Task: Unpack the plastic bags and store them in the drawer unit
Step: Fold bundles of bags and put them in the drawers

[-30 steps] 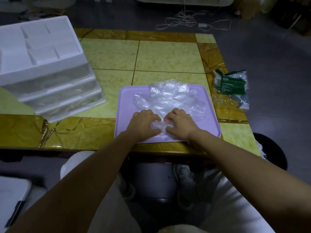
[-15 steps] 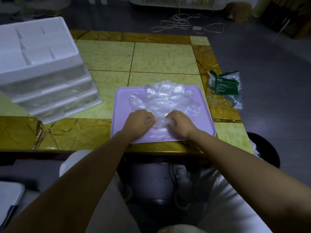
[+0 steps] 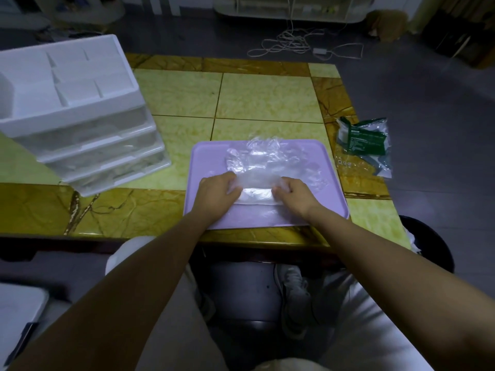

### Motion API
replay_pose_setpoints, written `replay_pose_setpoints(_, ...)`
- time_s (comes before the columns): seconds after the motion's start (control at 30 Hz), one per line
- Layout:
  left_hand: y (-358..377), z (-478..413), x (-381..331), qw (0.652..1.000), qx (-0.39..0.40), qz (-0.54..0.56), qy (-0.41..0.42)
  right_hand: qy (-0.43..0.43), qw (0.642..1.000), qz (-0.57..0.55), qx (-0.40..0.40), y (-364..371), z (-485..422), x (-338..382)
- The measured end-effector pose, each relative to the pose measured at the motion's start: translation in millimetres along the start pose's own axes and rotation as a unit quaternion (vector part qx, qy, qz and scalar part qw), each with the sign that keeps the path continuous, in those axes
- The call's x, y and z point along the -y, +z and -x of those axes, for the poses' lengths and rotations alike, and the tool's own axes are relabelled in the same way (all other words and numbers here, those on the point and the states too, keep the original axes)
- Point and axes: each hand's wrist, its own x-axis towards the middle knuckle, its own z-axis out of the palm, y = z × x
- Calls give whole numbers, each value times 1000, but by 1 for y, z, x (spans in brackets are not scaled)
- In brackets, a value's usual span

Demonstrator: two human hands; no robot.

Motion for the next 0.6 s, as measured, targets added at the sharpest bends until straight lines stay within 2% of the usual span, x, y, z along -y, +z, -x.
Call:
replay_pose_setpoints(0.1, -1, 5, -3, 993, -79, -67, 49, 39, 998, -49, 2, 1, -1, 5)
replay_pose_setpoints(0.17, -3, 10, -8, 973, -139, -131, 132, 67, 996, -59, 5, 3, -1, 10)
replay_pose_setpoints(0.23, -2, 12, -11, 947, -108, -189, 235, 81, 995, -58, 2, 5, -1, 14)
replay_pose_setpoints(0.3, 6, 11, -10, 929, -50, -234, 281, 92, 994, -63, 8, 5, 0, 19)
replay_pose_setpoints(0.4, 13, 6, -11, 947, -22, -222, 231, 101, 992, -70, 21, 4, -3, 15)
replay_pose_setpoints(0.47, 13, 3, -14, 957, -10, -215, 196, 96, 992, -85, 0, 3, -3, 11)
replay_pose_setpoints(0.6, 8, 4, -14, 988, -23, -119, 97, 1, 980, -117, -162, -3, -2, 6)
